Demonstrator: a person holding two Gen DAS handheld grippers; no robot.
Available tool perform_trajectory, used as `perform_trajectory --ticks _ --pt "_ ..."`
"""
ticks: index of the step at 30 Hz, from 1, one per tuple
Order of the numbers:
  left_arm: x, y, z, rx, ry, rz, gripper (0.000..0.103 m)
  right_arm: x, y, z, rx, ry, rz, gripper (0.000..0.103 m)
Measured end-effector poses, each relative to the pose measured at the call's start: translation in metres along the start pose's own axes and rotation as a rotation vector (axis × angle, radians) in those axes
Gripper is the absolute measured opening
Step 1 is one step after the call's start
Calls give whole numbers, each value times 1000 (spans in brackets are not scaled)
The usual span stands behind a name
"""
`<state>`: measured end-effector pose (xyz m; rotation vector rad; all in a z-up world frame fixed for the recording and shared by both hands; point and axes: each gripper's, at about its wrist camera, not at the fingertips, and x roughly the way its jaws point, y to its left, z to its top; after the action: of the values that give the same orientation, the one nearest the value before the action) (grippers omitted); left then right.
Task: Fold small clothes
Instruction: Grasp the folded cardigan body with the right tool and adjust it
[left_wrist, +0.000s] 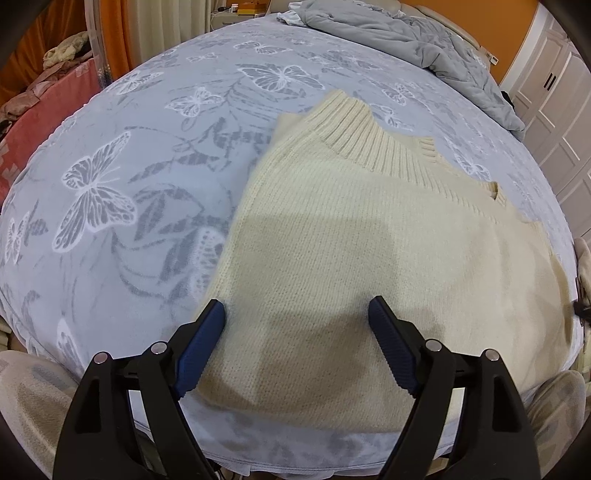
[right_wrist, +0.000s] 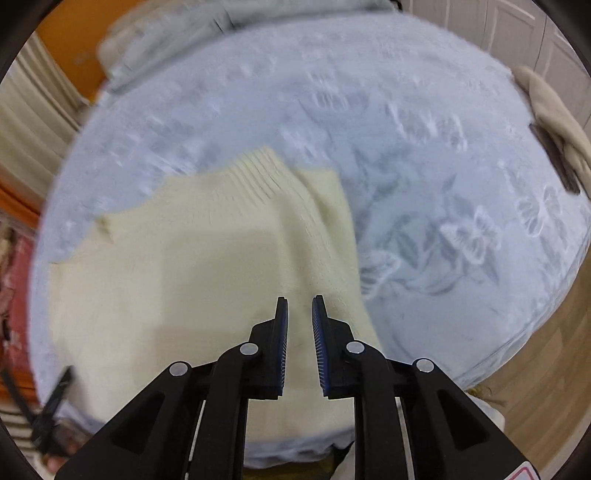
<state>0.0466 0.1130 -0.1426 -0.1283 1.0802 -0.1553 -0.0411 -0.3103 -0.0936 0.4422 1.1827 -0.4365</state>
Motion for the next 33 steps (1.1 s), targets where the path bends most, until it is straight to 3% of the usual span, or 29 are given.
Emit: perform_trajectory --ticks 1,2,4,6,8,11,15,21,25,27,31,33 --pt "0 0 0 1 0 -2 78 22 -7 1 11 45 -44 1" --pt "-1 0 0 2 0 -5 78 36 -16 -1 44 51 -23 1" --pt "-2 1 0 -1 0 -12 78 29 -18 2 116 56 -11 3" --pt "-4 5 1 -21 -4 -29 78 9 -6 3 105 21 -3 7" --pt "-15 12 3 -86 -45 -77 78 -18 23 0 29 -31 67 8" --pt "-34 30 7 -212 -107 -162 79 -40 78 -10 -123 -40 170 8" --pt "-25 54 4 -329 -52 -142 82 -27 144 -15 -235 29 250 7" --pt "-21 76 -3 -460 -19 -213 87 38 202 -25 -309 167 149 6" --pt "-3 84 -6 -535 41 -264 94 39 205 -32 -333 135 126 4" --pt "-1 83 -3 -539 36 -275 98 39 206 -35 -356 132 118 4" --pt "4 74 1 -489 41 -262 98 37 202 -37 -358 134 116 4" --pt "4 71 1 -463 43 -290 94 37 200 -40 -362 128 113 4"
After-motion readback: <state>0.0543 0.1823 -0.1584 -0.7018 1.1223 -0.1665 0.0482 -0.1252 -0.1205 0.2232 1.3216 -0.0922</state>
